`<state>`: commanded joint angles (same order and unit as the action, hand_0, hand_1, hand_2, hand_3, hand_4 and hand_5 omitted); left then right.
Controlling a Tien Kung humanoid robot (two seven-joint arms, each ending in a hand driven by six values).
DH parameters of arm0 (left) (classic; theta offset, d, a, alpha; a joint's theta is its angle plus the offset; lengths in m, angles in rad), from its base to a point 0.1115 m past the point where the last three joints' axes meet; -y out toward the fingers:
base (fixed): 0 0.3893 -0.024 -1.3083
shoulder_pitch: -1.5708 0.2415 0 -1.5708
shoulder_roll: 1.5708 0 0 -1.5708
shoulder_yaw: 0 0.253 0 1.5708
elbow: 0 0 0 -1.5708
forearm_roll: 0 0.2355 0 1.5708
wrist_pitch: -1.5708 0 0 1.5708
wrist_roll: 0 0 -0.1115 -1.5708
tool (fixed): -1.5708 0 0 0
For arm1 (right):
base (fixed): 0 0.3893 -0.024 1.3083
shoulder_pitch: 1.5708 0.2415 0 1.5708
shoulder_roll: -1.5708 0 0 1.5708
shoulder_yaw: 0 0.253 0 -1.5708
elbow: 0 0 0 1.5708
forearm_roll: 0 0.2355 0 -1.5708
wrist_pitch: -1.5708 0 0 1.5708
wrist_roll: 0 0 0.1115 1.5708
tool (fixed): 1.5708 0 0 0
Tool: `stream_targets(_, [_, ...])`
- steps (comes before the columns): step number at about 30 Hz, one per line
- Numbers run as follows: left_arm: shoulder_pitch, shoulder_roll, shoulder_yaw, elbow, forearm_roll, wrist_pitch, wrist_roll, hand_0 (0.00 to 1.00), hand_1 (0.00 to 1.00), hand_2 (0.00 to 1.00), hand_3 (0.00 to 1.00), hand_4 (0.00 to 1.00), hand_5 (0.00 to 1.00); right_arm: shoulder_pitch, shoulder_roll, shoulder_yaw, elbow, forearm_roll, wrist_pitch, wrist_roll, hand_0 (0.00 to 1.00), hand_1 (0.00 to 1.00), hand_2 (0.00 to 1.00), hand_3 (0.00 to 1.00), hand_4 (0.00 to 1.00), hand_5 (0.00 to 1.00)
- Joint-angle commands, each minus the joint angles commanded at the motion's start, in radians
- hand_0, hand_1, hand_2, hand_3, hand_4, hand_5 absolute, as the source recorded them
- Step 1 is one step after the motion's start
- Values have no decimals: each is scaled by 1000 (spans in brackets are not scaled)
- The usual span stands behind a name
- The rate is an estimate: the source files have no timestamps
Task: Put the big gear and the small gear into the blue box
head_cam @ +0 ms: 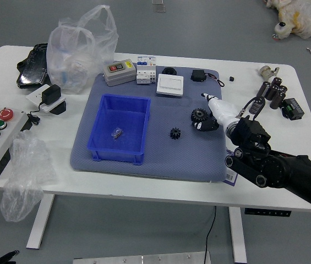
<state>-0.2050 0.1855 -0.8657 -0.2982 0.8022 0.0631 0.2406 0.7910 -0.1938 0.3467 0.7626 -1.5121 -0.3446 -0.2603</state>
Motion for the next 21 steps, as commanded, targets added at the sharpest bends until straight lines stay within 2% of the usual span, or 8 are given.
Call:
stream_targets(4, [0,-1,0,0,1,0,0,655,375,457,711,734,621,1,4,-19,-2,9,1,-3,366,611,866,978,849,351])
stream_targets(5, [0,-1,0,0,1,0,0,654,377,459,711,734,619,1,5,-26,-3,12,4,-4,361,520,527,727,607,221])
stream_targets(11, [0,0,0,0,0,0,-1,654,377,459,711,734,619,-4,10,-44,1,8,25,10,361,520,527,727,607,221])
stream_targets(12, [0,0,0,0,0,0,-1,654,382,462,711,734,621,-5,11,-46,4,4,25,17,302,423,398,571,366,86])
stream_targets(17, [1,-1,-1,0,-1,0,-2,654,382,462,711,734,621,-5,14,-41,21,-18,10,36,302,423,398,571,366,86])
stream_targets(18, [1,-1,-1,0,-1,0,-3,654,386,466,712,732,619,-5,14,-38,24,-23,8,38,279,406,352,535,318,51])
stream_targets(21, [1,-2,-1,0,-2,0,-4,654,386,466,712,732,619,-3,12,-29,29,-36,7,39,279,406,352,535,318,51])
